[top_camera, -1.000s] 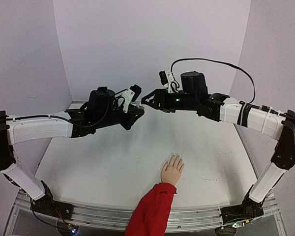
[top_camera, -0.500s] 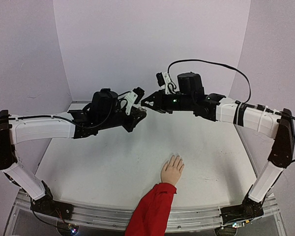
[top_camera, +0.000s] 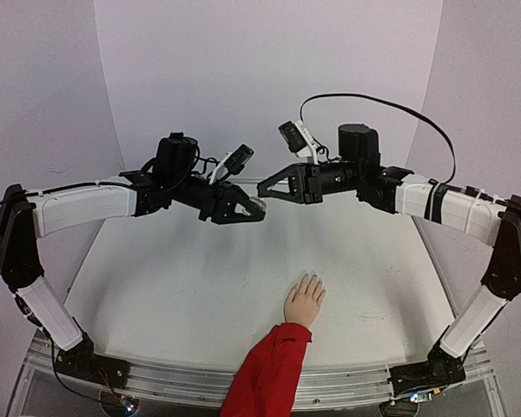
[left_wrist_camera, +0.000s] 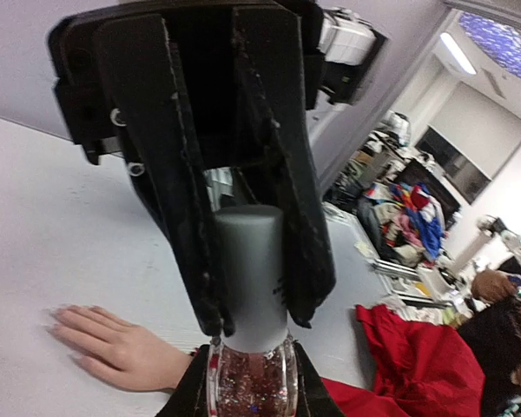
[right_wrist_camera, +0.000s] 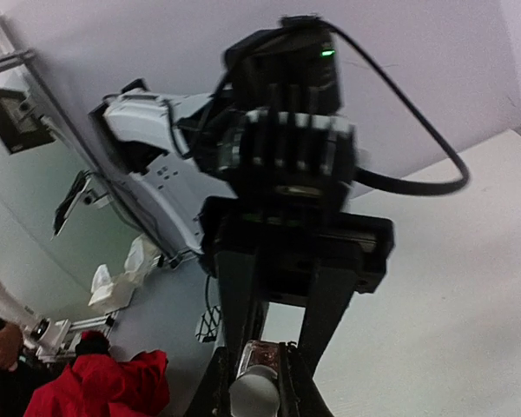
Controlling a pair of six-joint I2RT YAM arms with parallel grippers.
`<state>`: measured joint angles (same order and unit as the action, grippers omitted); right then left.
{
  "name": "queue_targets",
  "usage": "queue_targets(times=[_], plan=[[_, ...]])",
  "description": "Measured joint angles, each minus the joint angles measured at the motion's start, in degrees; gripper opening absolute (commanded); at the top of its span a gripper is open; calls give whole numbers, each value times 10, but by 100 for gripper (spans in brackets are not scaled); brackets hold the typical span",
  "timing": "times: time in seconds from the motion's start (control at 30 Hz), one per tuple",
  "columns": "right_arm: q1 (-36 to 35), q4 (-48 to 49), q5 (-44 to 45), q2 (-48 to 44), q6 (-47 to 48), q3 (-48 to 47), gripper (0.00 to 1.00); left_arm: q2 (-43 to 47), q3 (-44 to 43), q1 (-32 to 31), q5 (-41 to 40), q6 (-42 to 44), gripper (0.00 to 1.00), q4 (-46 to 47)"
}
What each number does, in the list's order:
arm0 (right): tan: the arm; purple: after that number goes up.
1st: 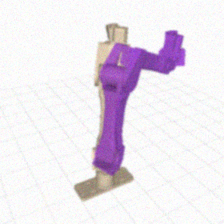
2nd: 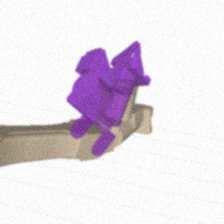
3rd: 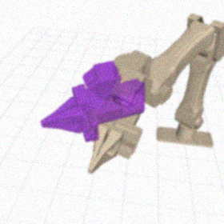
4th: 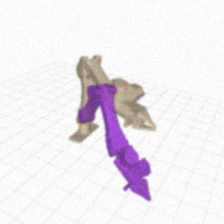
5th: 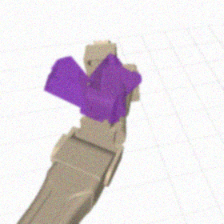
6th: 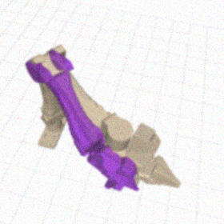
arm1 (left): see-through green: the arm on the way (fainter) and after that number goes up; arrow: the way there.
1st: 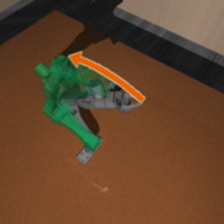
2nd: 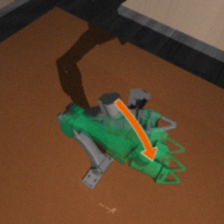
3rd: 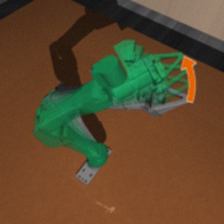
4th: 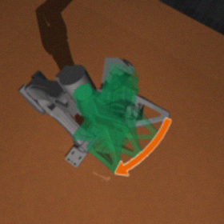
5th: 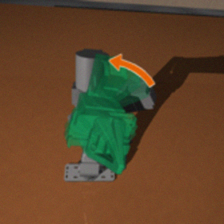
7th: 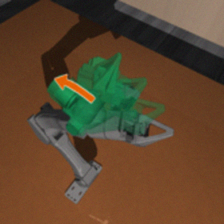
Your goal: Paint the nails
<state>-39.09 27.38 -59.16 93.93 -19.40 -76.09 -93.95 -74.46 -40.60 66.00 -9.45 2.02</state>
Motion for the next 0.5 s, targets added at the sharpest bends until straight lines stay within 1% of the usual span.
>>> queue_targets(times=[0.07,0.1,0.2,0.23,0.3,0.37,0.43,0.5], plan=[[-7,9,-32,-7,16,4,0,2,0,-4,49,-11,0,0],[-10,11,-36,-10,21,6,0,2,0,-5,61,-12,0,0],[-11,10,-38,-14,34,9,0,2,0,-7,67,-14,0,1],[-11,10,-36,-14,37,10,7,2,0,-7,63,-14,0,0],[-11,7,-27,-14,42,10,44,3,3,-7,42,-10,0,2],[-9,-9,-10,-15,44,11,63,11,15,-7,-3,-1,0,7],[-8,-36,17,-20,47,14,71,27,32,0,-70,10,0,12],[-9,-72,74,-29,50,15,74,50,50,8,-158,26,0,14]])
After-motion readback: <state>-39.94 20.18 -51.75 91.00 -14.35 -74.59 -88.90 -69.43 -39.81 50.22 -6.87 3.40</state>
